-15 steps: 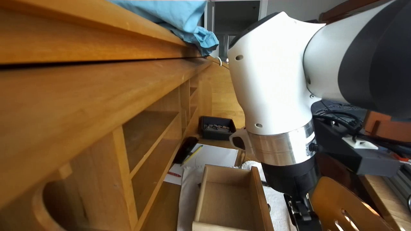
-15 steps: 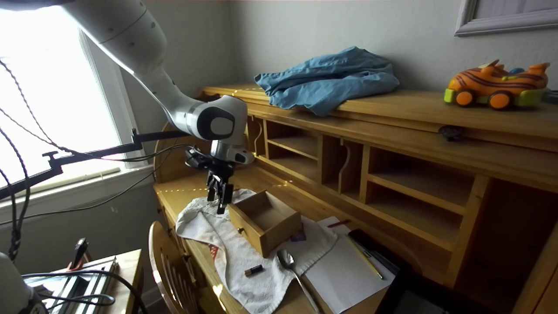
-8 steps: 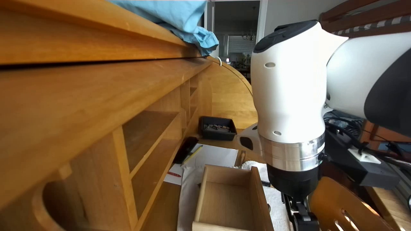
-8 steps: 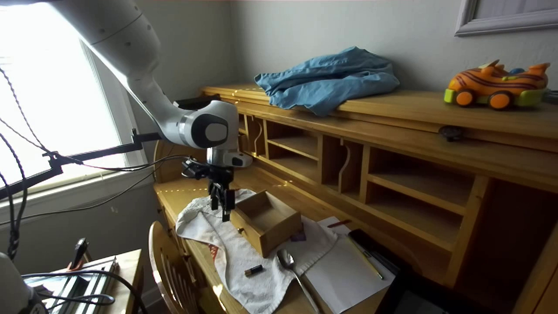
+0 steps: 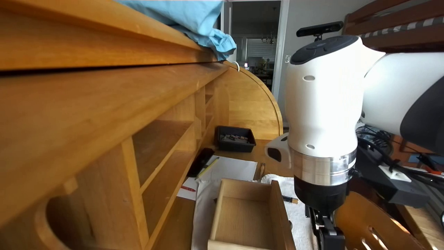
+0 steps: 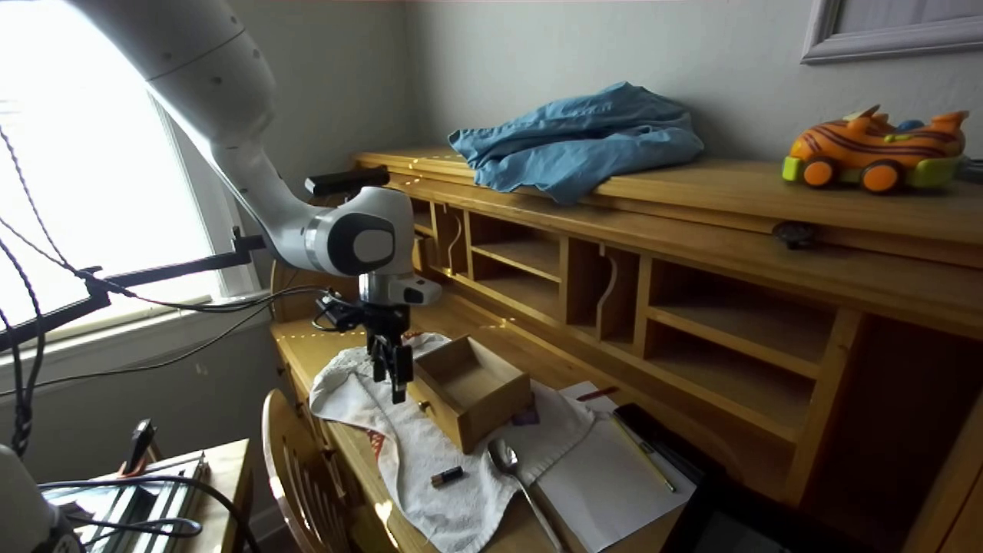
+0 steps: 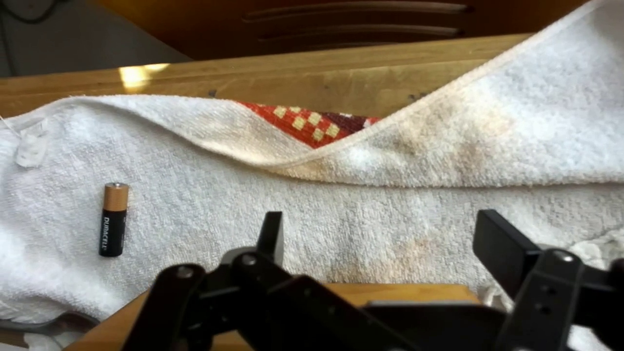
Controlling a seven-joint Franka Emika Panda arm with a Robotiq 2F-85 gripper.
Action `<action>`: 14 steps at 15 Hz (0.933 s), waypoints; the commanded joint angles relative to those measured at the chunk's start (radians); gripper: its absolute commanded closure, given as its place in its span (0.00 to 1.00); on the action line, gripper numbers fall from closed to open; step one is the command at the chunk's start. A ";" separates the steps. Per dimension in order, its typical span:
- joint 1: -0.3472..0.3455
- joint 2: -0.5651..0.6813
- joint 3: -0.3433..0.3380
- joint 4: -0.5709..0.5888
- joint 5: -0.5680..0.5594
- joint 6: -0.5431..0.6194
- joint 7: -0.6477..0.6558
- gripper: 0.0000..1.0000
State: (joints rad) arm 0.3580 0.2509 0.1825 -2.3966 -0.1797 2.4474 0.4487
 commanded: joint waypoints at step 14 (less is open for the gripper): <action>-0.011 -0.008 -0.070 -0.045 -0.117 0.051 0.113 0.00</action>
State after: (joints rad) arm 0.3528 0.2438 0.1071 -2.4415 -0.2958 2.4995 0.5625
